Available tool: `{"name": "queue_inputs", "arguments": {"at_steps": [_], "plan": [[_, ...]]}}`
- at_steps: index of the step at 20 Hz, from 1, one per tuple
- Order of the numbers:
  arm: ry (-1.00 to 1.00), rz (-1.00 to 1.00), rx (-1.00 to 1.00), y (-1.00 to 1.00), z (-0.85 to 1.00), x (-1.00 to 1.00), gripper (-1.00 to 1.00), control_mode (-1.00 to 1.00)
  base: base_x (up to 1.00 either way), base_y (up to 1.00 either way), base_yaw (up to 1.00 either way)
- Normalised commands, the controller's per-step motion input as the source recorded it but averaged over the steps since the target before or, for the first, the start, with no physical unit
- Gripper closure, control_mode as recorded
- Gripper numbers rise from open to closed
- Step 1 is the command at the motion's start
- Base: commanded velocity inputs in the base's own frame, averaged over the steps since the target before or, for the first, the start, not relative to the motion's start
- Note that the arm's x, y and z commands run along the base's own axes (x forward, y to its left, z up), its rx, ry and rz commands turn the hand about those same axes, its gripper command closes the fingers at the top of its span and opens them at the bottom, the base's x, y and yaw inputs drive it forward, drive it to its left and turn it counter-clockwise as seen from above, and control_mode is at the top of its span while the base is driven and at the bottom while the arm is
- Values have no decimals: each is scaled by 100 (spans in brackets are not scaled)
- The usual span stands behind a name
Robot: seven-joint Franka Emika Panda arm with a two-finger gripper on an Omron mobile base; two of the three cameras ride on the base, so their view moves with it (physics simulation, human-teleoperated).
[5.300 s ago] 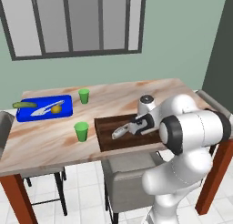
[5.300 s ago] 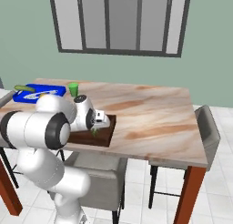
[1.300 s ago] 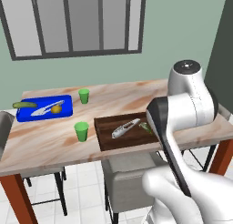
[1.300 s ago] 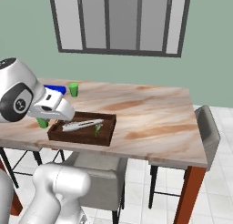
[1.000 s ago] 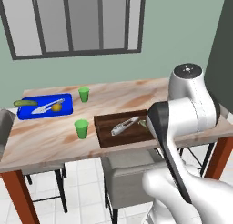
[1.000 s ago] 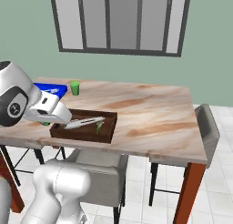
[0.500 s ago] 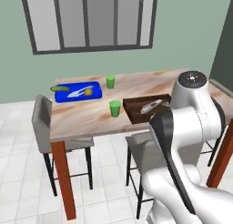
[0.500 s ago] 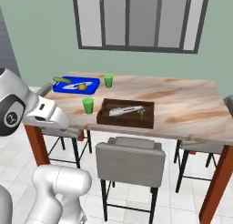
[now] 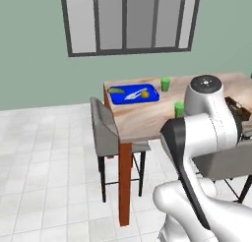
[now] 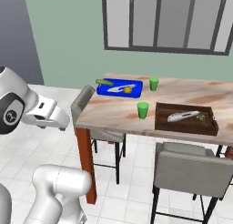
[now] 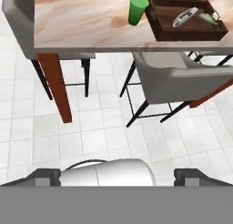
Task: Gather the cucumber and lemon from the fridge and place them on a tray on the dining counter. Then gather the steak and fish from the fridge and place them on the other tray.
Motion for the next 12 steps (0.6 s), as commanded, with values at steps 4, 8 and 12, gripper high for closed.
{"name": "queue_inputs", "arguments": {"at_steps": [4,8,12], "plan": [[0,0,0,0,0,0,-100,100,0,100,8],[0,0,0,0,0,0,-100,100,0,100,7],[0,0,0,0,0,0,-100,100,7,100,6]]}}
